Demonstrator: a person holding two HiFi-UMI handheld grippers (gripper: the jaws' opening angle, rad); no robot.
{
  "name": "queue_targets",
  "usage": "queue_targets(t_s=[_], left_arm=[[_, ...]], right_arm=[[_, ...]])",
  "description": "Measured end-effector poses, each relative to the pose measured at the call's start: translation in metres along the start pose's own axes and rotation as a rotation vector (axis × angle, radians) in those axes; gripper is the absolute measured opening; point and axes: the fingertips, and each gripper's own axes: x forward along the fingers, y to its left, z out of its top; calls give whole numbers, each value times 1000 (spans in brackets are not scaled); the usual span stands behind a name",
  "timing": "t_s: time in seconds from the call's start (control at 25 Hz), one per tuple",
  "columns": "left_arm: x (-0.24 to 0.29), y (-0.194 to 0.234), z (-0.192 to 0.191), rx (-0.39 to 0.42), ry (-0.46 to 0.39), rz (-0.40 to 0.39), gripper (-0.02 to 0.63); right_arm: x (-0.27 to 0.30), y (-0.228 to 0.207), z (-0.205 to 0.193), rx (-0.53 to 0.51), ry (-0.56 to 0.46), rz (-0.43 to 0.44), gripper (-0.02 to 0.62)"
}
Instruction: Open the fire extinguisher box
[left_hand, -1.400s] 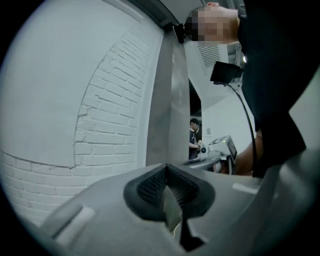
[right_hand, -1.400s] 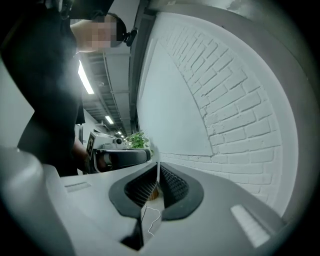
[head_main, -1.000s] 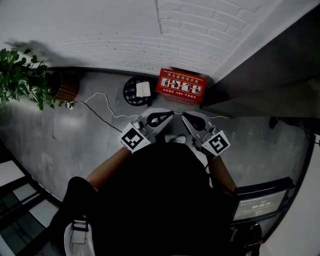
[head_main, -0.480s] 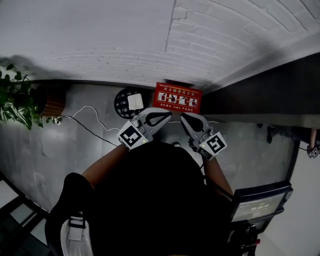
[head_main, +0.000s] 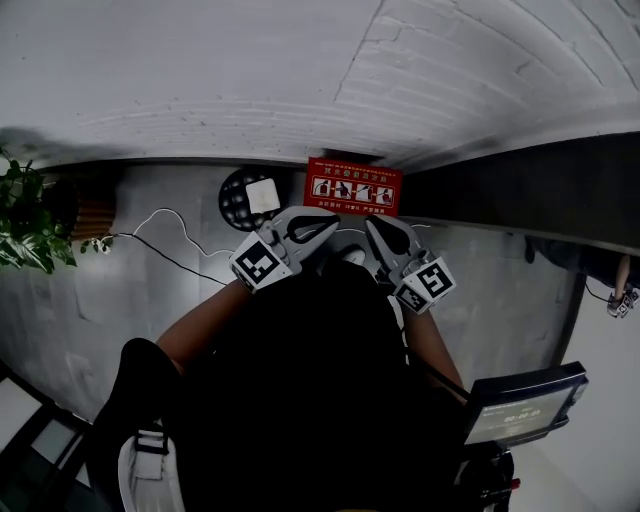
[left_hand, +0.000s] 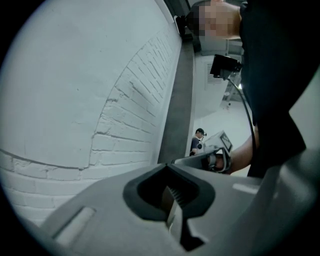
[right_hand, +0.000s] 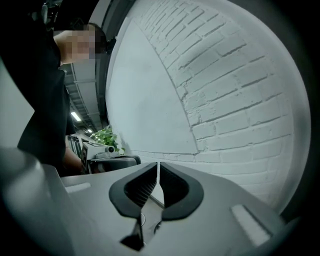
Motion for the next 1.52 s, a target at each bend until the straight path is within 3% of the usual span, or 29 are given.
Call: queue_targets(t_s=[0.16, 0.32, 0.44, 0.72, 1.08, 1.52], left_arm=[[3, 1, -9, -2, 10, 10, 3], [18, 9, -25, 14, 42, 46, 3], [30, 14, -42, -17, 81, 69, 3], [62, 20, -75, -43, 155, 120, 3], [87, 29, -149, -96, 307, 131, 3], [92, 10, -223, -139, 435, 112, 3]], right_arm=[[-4, -19, -5, 73, 1, -41, 11], [-8, -65, -21, 197, 14, -70, 11], [-8, -102, -47, 265, 57, -69, 12], [-11, -171, -133, 439, 159, -107, 67], [-16, -217, -249, 617, 210, -258, 78], [-47, -252, -409, 992, 249, -446, 137]])
